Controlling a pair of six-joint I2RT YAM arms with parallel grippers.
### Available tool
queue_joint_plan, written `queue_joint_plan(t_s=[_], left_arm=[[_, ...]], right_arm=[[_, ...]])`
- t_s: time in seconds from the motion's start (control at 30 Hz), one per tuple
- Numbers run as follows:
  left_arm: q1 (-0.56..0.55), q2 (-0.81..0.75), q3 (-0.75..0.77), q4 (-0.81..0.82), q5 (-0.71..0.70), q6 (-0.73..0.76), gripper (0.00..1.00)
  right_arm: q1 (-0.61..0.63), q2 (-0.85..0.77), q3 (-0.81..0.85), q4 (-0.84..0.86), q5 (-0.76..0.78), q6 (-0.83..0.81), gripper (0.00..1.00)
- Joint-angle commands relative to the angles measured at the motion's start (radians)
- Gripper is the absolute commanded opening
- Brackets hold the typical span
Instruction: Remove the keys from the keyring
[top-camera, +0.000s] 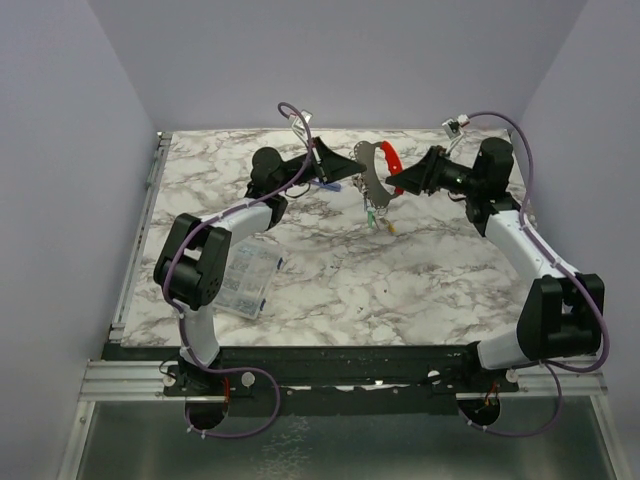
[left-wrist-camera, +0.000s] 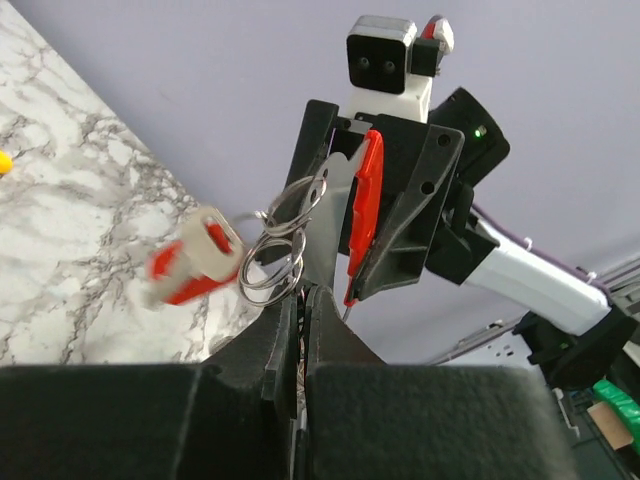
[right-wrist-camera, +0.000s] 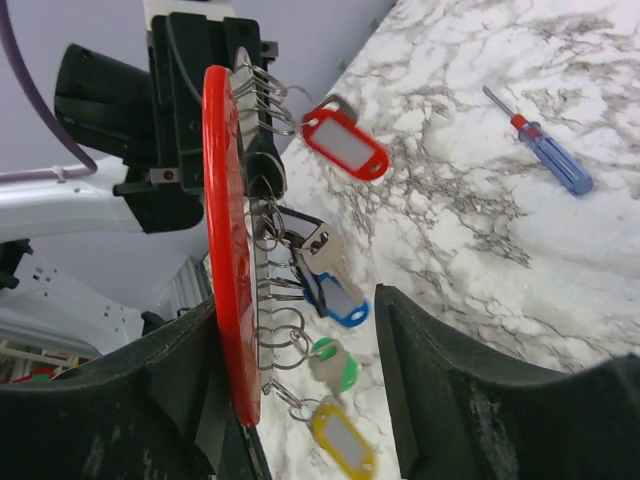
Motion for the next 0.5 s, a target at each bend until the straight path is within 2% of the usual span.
queue_joint_plan(t_s=[0.0, 0.17, 0.2, 0.3, 0.33, 0.37, 0.4, 0.43, 0.47], left_arm=[[-0.009, -0.047, -0.004, 0.163, -0.054, -0.129, 0.00], [-0.019, -0.038, -0.002, 0.188, -0.066, -0.148, 0.00], [-0.020, -0.037, -0.002, 0.192, -0.064, -0.149, 0.00], [-0.021, -0.034, -0.015, 0.195, -0.036, -0.130, 0.00], [-0.020, -0.035, -0.019, 0.190, -0.008, -0.110, 0.13], [-0.018, -0.038, -0.026, 0.172, 0.035, -0.076, 0.35], [-0.013, -0.046, -0.038, 0.116, 0.054, -0.023, 0.53], [-0.001, -0.065, -0.058, 0.038, 0.058, 0.042, 0.60], [0.014, -0.092, -0.087, -0.017, 0.063, 0.093, 0.64]], right_arm=[[0.038, -0.036, -0.004, 0.170, 0.049, 0.155, 0.59], [0.075, -0.027, -0.005, 0.169, 0.032, 0.155, 0.45], [0.075, -0.025, 0.003, 0.160, 0.034, 0.151, 0.39], [0.074, -0.026, 0.040, 0.114, 0.043, 0.115, 0.09], [0.073, -0.030, 0.063, 0.067, 0.043, 0.077, 0.02], [0.073, -0.032, 0.090, -0.004, 0.041, 0.024, 0.01], [0.073, -0.032, 0.125, -0.089, 0.040, -0.042, 0.01], [0.072, -0.032, 0.158, -0.189, 0.038, -0.112, 0.01], [0.070, -0.032, 0.190, -0.279, 0.029, -0.172, 0.01]])
